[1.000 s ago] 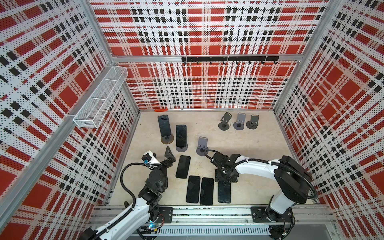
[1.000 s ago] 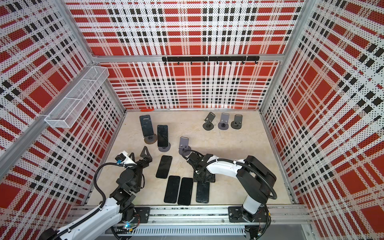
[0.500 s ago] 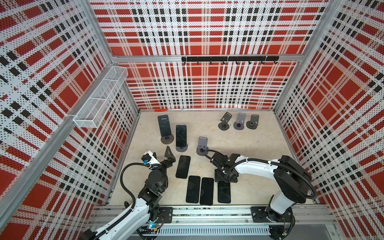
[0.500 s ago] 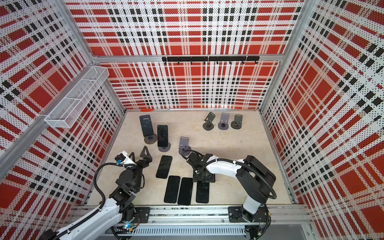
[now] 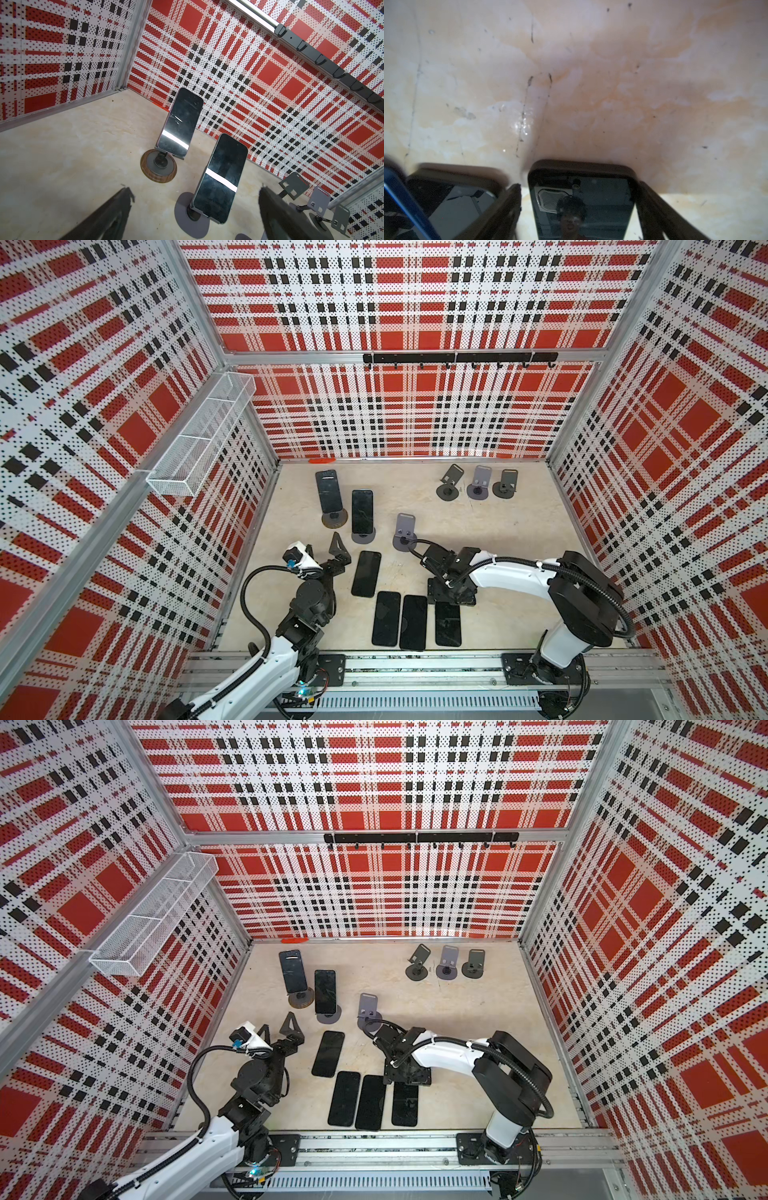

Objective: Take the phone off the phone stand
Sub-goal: 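Raise the right gripper and move it over the emptied grey stand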

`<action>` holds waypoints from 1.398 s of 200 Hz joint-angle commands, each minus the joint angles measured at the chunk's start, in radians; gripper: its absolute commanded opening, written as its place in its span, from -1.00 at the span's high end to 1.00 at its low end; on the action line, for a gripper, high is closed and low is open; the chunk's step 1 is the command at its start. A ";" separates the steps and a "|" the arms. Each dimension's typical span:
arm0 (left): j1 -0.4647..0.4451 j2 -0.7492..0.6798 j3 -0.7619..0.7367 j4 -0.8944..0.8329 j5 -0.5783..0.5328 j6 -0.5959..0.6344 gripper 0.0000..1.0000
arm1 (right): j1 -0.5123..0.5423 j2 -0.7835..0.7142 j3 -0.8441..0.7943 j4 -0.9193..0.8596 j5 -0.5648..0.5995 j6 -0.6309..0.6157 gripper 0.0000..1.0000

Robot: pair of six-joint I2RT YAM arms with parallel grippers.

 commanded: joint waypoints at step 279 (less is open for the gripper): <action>0.036 0.089 -0.007 0.044 0.034 0.023 -0.96 | -0.185 0.346 0.533 0.487 0.008 -0.157 -0.99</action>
